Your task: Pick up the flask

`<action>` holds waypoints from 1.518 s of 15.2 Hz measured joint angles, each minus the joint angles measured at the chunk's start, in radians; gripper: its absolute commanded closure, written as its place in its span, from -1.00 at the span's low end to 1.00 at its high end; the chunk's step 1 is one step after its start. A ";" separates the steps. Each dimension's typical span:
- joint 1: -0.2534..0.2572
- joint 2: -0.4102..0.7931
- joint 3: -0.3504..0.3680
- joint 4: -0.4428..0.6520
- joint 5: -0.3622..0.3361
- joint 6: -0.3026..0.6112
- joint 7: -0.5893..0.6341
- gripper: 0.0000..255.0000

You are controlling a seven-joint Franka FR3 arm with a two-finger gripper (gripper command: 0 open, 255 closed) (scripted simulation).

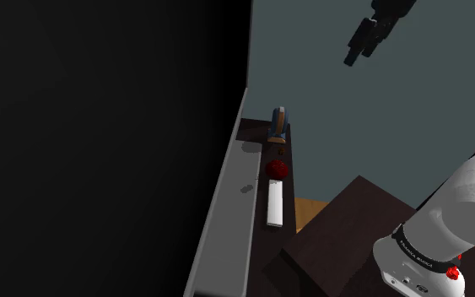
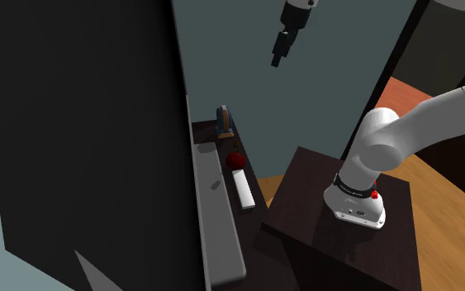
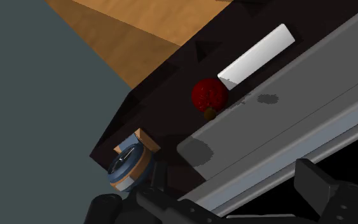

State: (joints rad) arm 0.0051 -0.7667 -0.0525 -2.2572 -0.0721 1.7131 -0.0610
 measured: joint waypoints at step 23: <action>0.023 0.524 -0.027 -0.193 0.068 0.569 0.041 -1.00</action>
State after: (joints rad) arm 0.0279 -0.2424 -0.0796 -2.4502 -0.0040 2.2824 -0.0196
